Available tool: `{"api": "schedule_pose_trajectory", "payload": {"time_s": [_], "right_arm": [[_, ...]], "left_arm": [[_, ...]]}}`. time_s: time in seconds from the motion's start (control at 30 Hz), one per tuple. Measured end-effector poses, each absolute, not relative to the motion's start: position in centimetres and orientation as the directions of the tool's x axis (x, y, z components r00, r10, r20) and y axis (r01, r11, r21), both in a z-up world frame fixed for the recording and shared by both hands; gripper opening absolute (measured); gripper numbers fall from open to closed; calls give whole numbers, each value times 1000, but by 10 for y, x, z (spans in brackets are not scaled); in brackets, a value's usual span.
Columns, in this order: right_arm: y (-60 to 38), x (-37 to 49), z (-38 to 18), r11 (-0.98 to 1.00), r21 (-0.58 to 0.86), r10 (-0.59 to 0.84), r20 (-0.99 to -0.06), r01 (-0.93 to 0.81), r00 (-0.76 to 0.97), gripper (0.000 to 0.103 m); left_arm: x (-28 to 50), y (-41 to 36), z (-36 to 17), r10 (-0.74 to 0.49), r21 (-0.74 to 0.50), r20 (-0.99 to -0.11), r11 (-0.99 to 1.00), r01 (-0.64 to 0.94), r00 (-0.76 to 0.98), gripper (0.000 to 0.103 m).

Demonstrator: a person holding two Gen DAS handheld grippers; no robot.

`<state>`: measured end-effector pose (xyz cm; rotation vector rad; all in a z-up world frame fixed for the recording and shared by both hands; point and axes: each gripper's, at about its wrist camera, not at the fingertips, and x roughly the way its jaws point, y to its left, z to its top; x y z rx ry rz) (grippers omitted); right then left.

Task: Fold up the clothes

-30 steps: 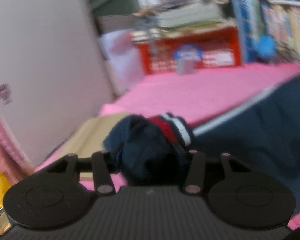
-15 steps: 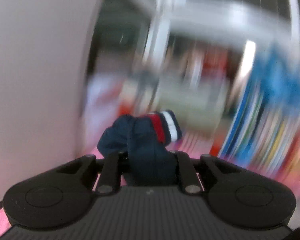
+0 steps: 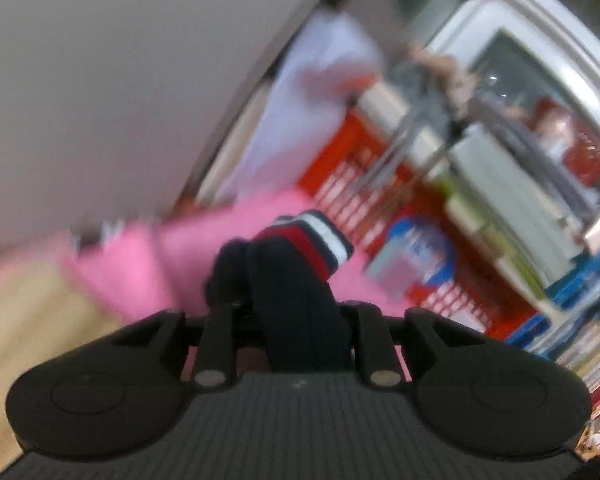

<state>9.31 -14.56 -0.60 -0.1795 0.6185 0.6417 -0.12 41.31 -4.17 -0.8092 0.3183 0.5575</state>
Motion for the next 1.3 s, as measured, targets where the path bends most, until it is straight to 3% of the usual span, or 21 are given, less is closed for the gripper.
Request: {"api": "schedule_pose_trajectory", "payload": {"time_s": [0.17,0.3,0.33,0.4,0.47,0.5,0.53,0.57,0.6,0.67,0.7,0.73,0.8,0.93,0.97,1.03,1.2,1.27,1.3], "right_arm": [[-118,87,14,715,52,597,-565,-697,570,101],[-40,67,8,539,-125,645,-575,-833,503,103],[-15,61,1,485,-188,642,-587,-854,494,103],[31,53,-18,427,-275,615,-610,-861,500,103],[62,63,-35,427,-308,555,-654,-850,515,100],[78,68,-43,426,-324,523,-674,-845,522,73],[80,75,-38,470,-306,522,-660,-828,540,32],[82,82,-32,514,-286,521,-645,-809,559,10],[83,89,-27,556,-265,518,-631,-787,578,9],[60,75,-3,692,-271,558,-388,-669,734,11],[46,66,8,745,-255,563,-254,-616,786,16],[37,57,12,747,-241,584,-209,-620,785,20],[41,52,5,680,-249,615,-318,-690,721,21],[59,45,-28,575,-259,589,-527,-776,613,20],[63,43,-35,563,-245,579,-565,-789,588,20],[69,38,-47,553,-212,568,-611,-806,551,20],[70,38,-53,551,-198,566,-626,-811,537,21],[70,41,-55,557,-182,571,-625,-810,533,21],[71,42,-56,559,-181,574,-620,-809,535,21]], "left_arm": [[-5,419,-42,340,-604,-461,557,-570,820,43],[-6,428,-43,335,-654,-454,504,-564,826,48],[-1,429,-45,334,-658,-457,497,-566,824,47],[11,435,-45,300,-693,-436,489,-529,848,14],[24,440,-39,256,-751,-380,475,-459,889,13],[26,440,-23,224,-799,-277,486,-354,934,13],[27,439,-4,184,-833,-141,508,-217,973,13],[28,438,15,140,-848,-2,525,-76,990,15],[27,436,30,120,-821,78,570,-5,990,16],[22,429,55,105,-717,161,695,43,981,22],[23,430,56,133,-689,113,725,-19,985,24],[27,434,51,187,-670,8,730,-134,982,27],[33,441,33,279,-622,-182,710,-330,943,30],[43,453,-28,340,-561,-483,587,-584,807,37],[42,454,-40,343,-560,-518,557,-613,784,49],[34,456,-53,348,-589,-518,518,-621,782,73],[15,464,-54,331,-688,-440,473,-550,835,75],[1,457,-43,402,-646,-407,509,-569,820,73],[-7,448,-37,480,-565,-400,541,-623,781,73]]}}
